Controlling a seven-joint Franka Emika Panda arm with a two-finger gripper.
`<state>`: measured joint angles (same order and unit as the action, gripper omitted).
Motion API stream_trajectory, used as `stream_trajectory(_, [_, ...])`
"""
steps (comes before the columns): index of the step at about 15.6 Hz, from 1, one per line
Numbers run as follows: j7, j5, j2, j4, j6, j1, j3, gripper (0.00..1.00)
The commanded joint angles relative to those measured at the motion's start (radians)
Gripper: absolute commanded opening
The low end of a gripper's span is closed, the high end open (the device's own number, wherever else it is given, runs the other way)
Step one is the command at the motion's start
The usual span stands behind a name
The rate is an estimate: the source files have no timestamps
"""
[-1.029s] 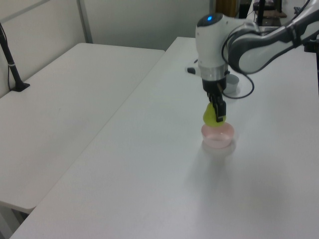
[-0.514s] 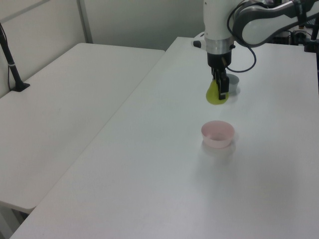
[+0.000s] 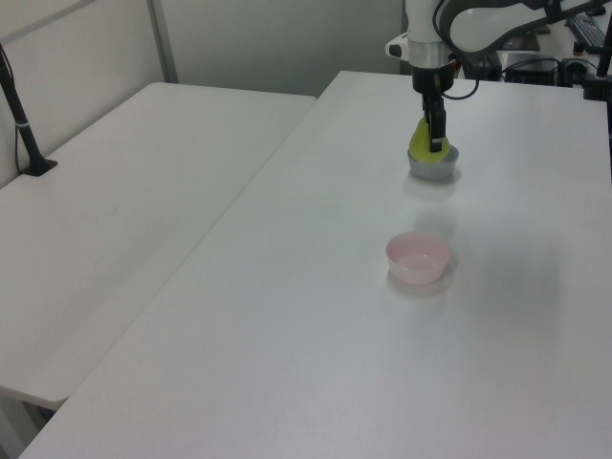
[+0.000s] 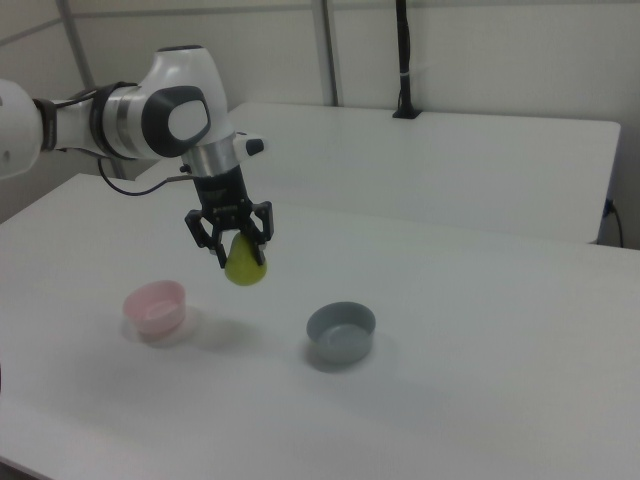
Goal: Pick up a pear from the bowl
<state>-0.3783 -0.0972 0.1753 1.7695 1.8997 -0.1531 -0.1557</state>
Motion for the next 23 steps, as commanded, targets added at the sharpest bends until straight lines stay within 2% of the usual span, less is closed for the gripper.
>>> stream_trajectory(1, [0.002, 0.004, 0.061, -0.013, 0.059, 0.0, 0.013, 0.24])
stream_trajectory(9, [0.058, -0.012, 0.179, -0.012, 0.157, -0.032, 0.011, 0.27])
stream_trajectory(12, [0.061, -0.013, 0.191, -0.01, 0.164, -0.045, 0.01, 0.29])
stream_trajectory(15, [0.062, -0.035, 0.217, -0.01, 0.164, -0.066, 0.002, 0.4])
stream_trajectory(16, [0.062, -0.035, 0.216, -0.01, 0.164, -0.066, 0.002, 0.48])
stream_trajectory(19, [0.064, -0.035, 0.213, -0.01, 0.16, -0.065, 0.001, 0.74])
stream_trajectory(20, [0.067, -0.033, 0.205, -0.012, 0.157, -0.063, -0.001, 0.92])
stream_trajectory(21, [0.084, -0.033, 0.192, -0.012, 0.156, -0.063, -0.005, 1.0])
stream_trajectory(23, [0.093, -0.032, 0.156, -0.01, 0.145, -0.063, -0.016, 1.0])
